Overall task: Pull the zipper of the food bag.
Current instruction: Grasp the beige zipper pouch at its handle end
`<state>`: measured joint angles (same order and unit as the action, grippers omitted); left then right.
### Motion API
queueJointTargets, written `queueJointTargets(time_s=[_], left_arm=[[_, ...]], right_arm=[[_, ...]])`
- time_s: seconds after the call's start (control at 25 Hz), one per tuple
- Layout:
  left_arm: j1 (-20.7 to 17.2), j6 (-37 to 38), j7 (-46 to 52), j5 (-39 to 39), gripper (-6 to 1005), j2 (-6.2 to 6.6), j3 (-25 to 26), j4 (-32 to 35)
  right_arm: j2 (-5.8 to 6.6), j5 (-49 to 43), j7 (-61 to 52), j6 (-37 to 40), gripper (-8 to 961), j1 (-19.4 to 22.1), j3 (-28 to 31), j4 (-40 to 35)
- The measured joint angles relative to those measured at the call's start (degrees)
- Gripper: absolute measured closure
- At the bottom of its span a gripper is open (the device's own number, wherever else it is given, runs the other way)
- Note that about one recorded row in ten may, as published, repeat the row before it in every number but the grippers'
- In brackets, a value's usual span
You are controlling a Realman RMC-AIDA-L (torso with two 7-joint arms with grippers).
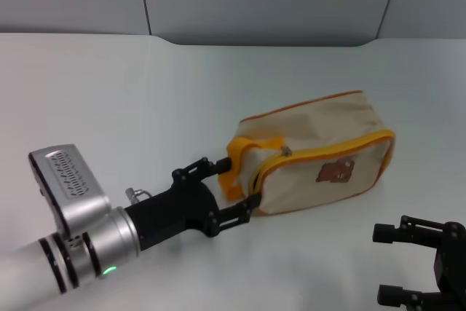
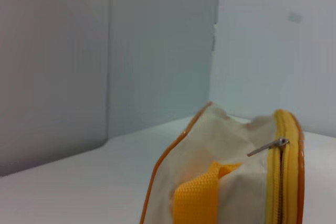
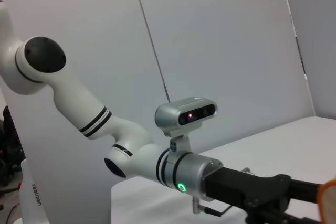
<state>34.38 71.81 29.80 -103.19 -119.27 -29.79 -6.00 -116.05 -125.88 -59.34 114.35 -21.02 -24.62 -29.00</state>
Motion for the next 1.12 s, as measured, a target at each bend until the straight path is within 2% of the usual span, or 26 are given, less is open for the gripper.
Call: queueJointTargets(time_s=[0.16, 0.24, 0.48, 0.56, 0.64, 0.96, 1.12], left_arm=[[0.7, -2.3, -3.1, -0.2, 242, 0.0, 3.8, -3.6], [0.4, -2.1, -3.1, -0.2, 248, 0.0, 4.0, -4.2], [-2.4, 1.1, -7.2, -0.1, 266, 0.01, 6.4, -7.0], [-3.5, 1.1, -14.4, -0.3, 268, 0.0, 10.4, -11.4], [-3.6, 0.4, -16.9, -0.3, 268, 0.0, 11.7, -13.2], [-3.4, -12.0, -32.4, -1.0, 269, 0.0, 25.6, -24.7], [-3.2, -14.2, -33.4, -1.0, 270, 0.0, 27.6, -25.5]], right_arm=[[-0.02, 0.0, 0.1, -0.3, 124, 0.0, 0.0, 0.0], [-0.03, -0.1, 0.1, -0.2, 124, 0.0, 0.0, 0.0], [-0.05, -0.1, 0.1, 0.0, 124, 0.2, 0.0, -0.3], [-0.06, -0.1, 0.1, 0.0, 124, 0.2, 0.0, -0.3], [-0.05, -0.1, 0.0, 0.0, 124, 0.1, 0.0, -0.3], [-0.06, -0.4, 0.0, 0.0, 124, 0.1, 0.0, -0.3], [-0.06, -0.6, 0.0, -0.2, 124, 0.3, 0.0, -0.3]])
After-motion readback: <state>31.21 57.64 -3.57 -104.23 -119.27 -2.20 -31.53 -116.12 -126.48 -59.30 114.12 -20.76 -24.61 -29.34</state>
